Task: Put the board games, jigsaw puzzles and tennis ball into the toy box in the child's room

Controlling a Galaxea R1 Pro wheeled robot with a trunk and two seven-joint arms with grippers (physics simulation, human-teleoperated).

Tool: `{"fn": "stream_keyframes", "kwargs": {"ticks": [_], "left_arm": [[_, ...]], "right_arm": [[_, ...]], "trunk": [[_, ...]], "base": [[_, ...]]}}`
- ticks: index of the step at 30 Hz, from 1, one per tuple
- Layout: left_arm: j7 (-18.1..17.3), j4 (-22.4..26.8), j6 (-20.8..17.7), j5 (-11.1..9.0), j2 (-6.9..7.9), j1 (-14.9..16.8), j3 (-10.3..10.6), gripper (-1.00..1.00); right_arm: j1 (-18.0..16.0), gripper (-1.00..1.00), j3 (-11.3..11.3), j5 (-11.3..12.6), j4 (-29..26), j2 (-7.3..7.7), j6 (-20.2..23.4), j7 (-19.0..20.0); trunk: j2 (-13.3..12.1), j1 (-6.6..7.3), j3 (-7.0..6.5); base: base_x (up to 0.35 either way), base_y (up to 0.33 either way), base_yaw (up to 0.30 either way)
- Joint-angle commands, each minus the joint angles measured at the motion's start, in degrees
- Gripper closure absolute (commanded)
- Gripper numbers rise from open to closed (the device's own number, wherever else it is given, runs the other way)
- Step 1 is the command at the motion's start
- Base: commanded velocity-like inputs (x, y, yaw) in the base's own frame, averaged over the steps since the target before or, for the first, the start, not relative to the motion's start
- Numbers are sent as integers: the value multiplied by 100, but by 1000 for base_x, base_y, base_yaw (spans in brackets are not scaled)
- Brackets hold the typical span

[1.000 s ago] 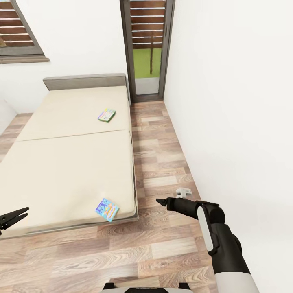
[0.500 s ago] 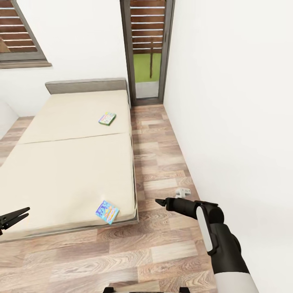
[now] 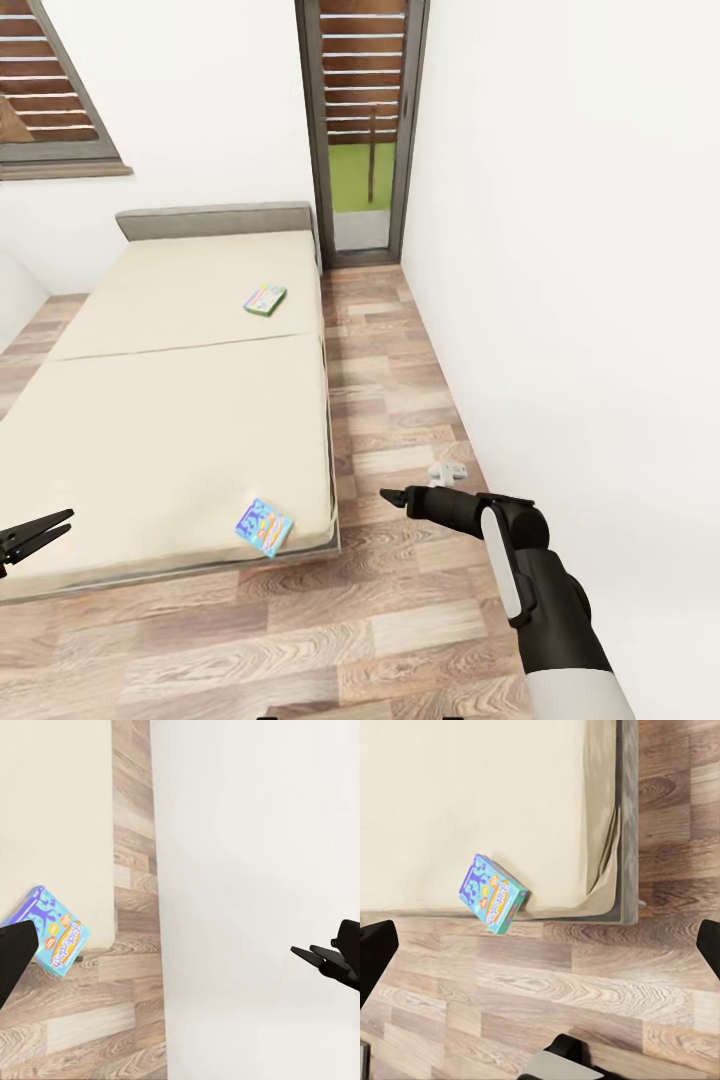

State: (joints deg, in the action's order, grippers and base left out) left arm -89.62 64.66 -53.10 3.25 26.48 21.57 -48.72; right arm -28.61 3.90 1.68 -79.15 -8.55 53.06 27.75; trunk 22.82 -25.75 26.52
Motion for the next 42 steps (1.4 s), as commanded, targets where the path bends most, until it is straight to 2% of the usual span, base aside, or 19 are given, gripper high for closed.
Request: {"fn": "stream_keyframes", "kwargs": {"ticks": [1,42], "left_arm": [[-38,2,-60,35,-1,5,-6,-100],[-38,8,-36,35,-6,5,-6,-100]], "right_arm": [[-4,-100,15,15,-4,-6,38,11],[-3,-100,15,9,13,-6,29,11]], "trunk": [[9,-3,-1],[9,-3,-389]], "base": [[0,0,0],[0,0,0]]}}
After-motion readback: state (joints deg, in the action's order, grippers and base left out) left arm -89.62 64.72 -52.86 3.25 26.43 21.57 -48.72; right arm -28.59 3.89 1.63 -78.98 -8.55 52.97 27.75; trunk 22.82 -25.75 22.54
